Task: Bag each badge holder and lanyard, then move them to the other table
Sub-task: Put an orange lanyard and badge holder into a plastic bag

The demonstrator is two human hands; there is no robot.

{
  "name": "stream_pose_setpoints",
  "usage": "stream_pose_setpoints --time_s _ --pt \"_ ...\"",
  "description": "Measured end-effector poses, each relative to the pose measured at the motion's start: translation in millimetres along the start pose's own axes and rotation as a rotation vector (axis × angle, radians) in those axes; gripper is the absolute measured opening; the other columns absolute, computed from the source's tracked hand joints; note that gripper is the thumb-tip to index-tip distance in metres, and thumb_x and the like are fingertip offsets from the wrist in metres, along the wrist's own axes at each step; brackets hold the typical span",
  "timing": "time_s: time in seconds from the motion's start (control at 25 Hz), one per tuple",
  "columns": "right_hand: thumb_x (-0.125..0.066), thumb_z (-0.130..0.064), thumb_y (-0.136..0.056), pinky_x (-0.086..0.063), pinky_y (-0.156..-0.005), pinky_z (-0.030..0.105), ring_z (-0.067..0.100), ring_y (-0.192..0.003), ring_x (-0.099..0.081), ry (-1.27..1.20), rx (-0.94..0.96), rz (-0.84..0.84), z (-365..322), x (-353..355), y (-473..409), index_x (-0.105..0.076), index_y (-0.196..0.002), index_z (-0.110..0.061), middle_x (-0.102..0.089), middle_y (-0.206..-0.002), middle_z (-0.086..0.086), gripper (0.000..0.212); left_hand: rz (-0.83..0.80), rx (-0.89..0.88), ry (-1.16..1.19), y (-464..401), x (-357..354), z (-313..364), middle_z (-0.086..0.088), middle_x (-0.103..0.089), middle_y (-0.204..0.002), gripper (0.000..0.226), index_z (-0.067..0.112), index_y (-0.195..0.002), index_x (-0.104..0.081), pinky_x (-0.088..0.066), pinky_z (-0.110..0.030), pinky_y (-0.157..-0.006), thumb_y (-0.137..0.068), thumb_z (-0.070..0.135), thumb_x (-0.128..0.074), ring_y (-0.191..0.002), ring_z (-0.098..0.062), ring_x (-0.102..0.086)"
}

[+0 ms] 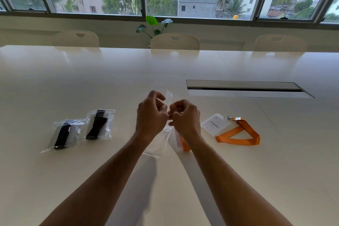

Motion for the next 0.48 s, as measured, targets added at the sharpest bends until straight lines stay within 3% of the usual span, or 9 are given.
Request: stream_pose_setpoints --time_s 0.08,0.2,0.28,0.4,0.48 --pt "-0.056 0.002 -0.087 -0.051 -0.058 0.017 0.013 -0.067 -0.062 0.12 0.017 0.079 -2 -2 -1 -0.058 -0.084 -0.015 -0.059 -0.073 -0.003 0.017 0.088 -0.054 -0.057 3 -1 6 0.001 -0.059 -0.079 0.019 0.013 -0.097 -0.053 -0.047 -0.018 -0.061 -0.085 0.0 -0.059 -0.065 -0.009 -0.056" --pt "-0.055 -0.001 -0.09 -0.059 -0.069 0.037 0.024 -0.073 -0.066 0.146 -0.011 0.139 3 -1 -3 -0.057 -0.087 -0.01 -0.06 -0.077 0.005 0.009 0.165 -0.065 -0.098 4 3 6 0.0 -0.054 -0.08 0.016 0.009 -0.094 -0.05 -0.042 -0.016 -0.06 -0.085 -0.002 -0.057 -0.064 -0.011 -0.052" --pt "-0.055 -0.005 -0.092 -0.06 -0.071 0.041 0.025 -0.072 -0.067 0.14 0.004 0.138 5 0 -2 -0.056 -0.087 -0.011 -0.061 -0.076 0.004 0.008 0.157 -0.081 -0.091 5 6 4 0.0 -0.054 -0.078 0.017 0.009 -0.094 -0.051 -0.04 -0.012 -0.059 -0.084 0.0 -0.062 -0.063 -0.01 -0.052" --pt "-0.055 -0.01 -0.094 -0.06 -0.066 0.035 0.019 -0.068 -0.066 0.157 0.106 0.165 0 3 2 -0.057 -0.09 -0.013 -0.062 -0.075 0.001 0.005 0.133 -0.084 -0.019 6 9 3 -0.002 -0.059 -0.079 0.02 0.008 -0.097 -0.052 -0.044 -0.011 -0.061 -0.084 0.004 -0.066 -0.065 -0.011 -0.056" --pt "-0.057 -0.009 -0.093 -0.057 -0.062 0.022 0.015 -0.068 -0.065 0.171 0.18 0.166 -4 2 4 -0.056 -0.097 -0.01 -0.064 -0.08 -0.001 0.004 0.12 -0.068 0.024 6 9 3 -0.001 -0.061 -0.082 0.02 0.009 -0.099 -0.053 -0.047 -0.011 -0.063 -0.085 0.008 -0.067 -0.068 -0.011 -0.059"
Point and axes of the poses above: each hand's wrist, its own y-axis away from the middle knuckle, its own x-axis out of the back of the hand, z = x × y, the point moved 5 cm from there along -y, towards the middle knuckle
